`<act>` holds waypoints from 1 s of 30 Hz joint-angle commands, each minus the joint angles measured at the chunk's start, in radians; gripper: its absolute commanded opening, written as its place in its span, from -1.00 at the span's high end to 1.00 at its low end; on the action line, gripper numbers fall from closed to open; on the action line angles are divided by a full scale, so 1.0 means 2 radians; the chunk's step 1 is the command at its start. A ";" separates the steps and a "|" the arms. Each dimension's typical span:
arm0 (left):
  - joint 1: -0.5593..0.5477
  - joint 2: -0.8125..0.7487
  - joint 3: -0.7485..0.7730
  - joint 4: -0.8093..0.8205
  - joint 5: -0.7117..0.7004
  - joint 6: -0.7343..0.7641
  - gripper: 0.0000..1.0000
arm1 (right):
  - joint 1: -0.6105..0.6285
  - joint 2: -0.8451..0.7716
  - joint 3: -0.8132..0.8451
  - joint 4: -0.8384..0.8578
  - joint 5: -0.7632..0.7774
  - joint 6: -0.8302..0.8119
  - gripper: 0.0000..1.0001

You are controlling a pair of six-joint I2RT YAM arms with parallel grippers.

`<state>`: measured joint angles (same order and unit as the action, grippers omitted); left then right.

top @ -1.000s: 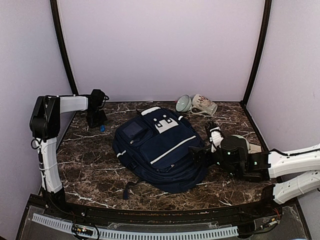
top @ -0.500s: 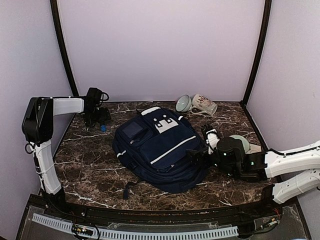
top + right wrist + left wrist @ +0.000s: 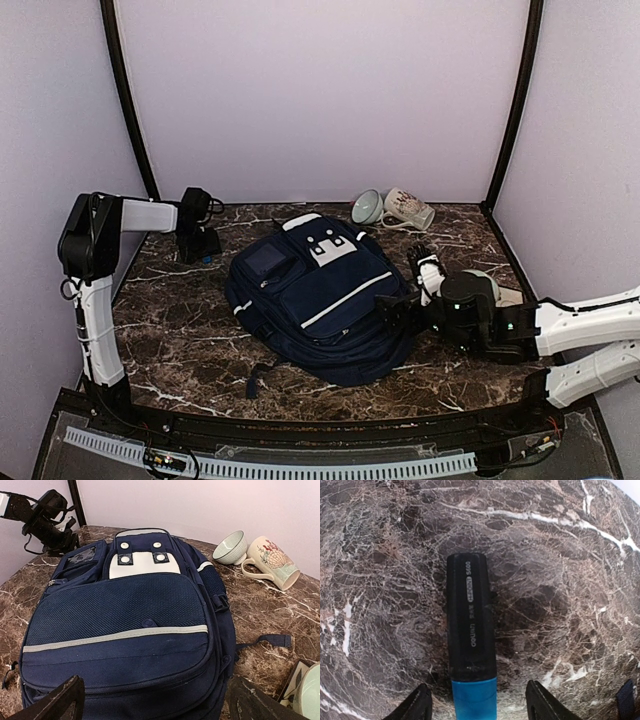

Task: Pack the student bag
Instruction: Pick up the pen at the corner of the board.

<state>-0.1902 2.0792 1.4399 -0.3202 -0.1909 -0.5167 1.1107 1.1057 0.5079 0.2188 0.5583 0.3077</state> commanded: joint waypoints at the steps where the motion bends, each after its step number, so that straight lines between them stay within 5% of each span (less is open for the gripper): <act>1: -0.002 0.000 0.005 -0.009 -0.003 -0.001 -0.26 | -0.004 -0.012 -0.007 0.016 0.007 -0.001 -1.00; 12: 0.000 0.003 -0.013 0.019 0.010 0.014 0.54 | -0.004 -0.041 -0.015 -0.002 -0.003 0.016 -1.00; 26: -0.083 -0.210 -0.174 0.159 0.015 0.118 1.00 | -0.007 -0.113 -0.036 0.006 -0.070 0.029 -1.00; 30: -0.112 -0.284 -0.232 0.212 0.056 0.151 1.00 | -0.008 -0.124 -0.026 -0.013 -0.095 0.035 -1.00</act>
<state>-0.3820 1.6459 1.0664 -0.0353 -0.1436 -0.3115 1.1046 0.8825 0.4408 0.1936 0.4385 0.3557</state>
